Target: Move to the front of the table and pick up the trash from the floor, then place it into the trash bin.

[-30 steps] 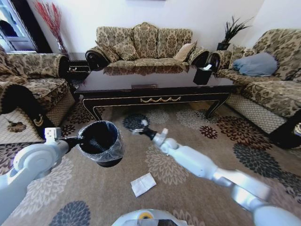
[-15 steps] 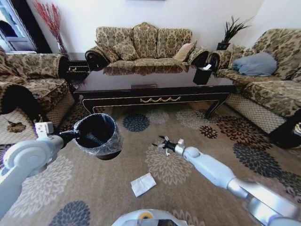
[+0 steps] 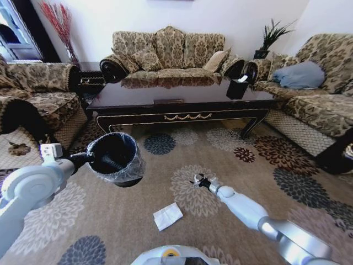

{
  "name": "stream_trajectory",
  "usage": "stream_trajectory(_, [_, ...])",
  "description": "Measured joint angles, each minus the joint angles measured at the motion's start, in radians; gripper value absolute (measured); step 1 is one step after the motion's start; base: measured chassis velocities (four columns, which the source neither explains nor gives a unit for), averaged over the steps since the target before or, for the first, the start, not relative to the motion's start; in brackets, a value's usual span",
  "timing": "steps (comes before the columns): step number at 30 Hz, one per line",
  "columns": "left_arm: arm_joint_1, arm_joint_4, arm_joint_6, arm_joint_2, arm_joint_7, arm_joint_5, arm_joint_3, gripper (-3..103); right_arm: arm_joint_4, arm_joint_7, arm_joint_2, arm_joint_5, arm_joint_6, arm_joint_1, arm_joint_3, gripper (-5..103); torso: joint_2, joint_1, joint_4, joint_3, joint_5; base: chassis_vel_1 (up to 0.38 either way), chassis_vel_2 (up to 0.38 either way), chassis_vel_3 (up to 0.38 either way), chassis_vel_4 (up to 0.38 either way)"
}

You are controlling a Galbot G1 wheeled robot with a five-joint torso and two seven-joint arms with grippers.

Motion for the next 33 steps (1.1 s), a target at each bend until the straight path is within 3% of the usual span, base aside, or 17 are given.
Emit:
stream_trajectory(5, [0.01, -0.008, 0.0, 0.0, -0.003, -0.005, -0.009, 3, -0.028, 0.019, 0.027, 0.011, -0.011, 0.0, 0.001, 100, 0.0, 0.0, 0.0, 0.0, 0.0002, 0.0, 0.0, 0.0, 0.0])
stream_trajectory(11, [0.014, -0.013, 0.0, -0.003, -0.009, -0.004, -0.008, 3, -0.032, 0.059, 0.041, 0.105, -0.037, 0.003, -0.002, 100, 0.0, 0.0, -0.0001, 0.0, 0.0002, 0.0, 0.0, 0.0, 0.0])
stream_trajectory(22, [0.013, -0.014, 0.0, -0.001, -0.009, -0.004, -0.003, 3, -0.064, 0.106, 0.061, 0.11, -0.061, 0.004, 0.005, 101, 0.0, 0.0, -0.0002, 0.0, 0.0003, 0.0, 0.0, 0.0, 0.0])
stream_trajectory(25, [0.014, -0.014, 0.0, -0.002, -0.01, -0.003, -0.001, 3, -0.073, 0.107, 0.067, 0.106, -0.062, 0.006, 0.008, 91, 0.0, 0.0, -0.0001, 0.0, 0.0002, 0.0, 0.0, 0.0, 0.0])
stream_trajectory(27, [0.014, -0.014, 0.0, -0.003, -0.01, -0.002, 0.0, 3, -0.075, 0.107, 0.069, 0.105, -0.062, 0.007, 0.008, 91, 0.0, 0.0, -0.0001, 0.0, 0.0002, 0.0, 0.0, 0.0, 0.0])
stream_trajectory(28, [0.015, -0.014, 0.0, -0.003, -0.01, -0.001, 0.001, 3, -0.079, 0.107, 0.072, 0.103, -0.062, 0.008, 0.009, 80, 0.0, 0.0, 0.0, 0.0, 0.0002, 0.0, 0.0, 0.0, 0.0])
stream_trajectory(29, [0.015, -0.014, 0.0, -0.003, -0.01, -0.001, 0.001, 3, -0.079, 0.107, 0.073, 0.103, -0.062, 0.009, 0.01, 80, 0.0, 0.0, -0.0001, 0.0, 0.0002, 0.0, 0.0, 0.0, 0.0])
stream_trajectory(30, [0.014, -0.014, 0.0, -0.003, -0.01, -0.001, 0.001, 3, -0.079, 0.106, 0.074, 0.103, -0.062, 0.009, 0.01, 70, 0.0, 0.0, -0.0001, 0.0, 0.0002, 0.0, 0.0, 0.0, 0.0])
stream_trajectory(33, [0.014, -0.014, 0.0, -0.004, -0.01, 0.001, 0.003, 3, -0.079, 0.105, 0.075, 0.098, -0.062, 0.009, 0.01, 64, 0.0, 0.0, -0.0001, 0.0, 0.0003, 0.0, 0.0, 0.0, 0.0])
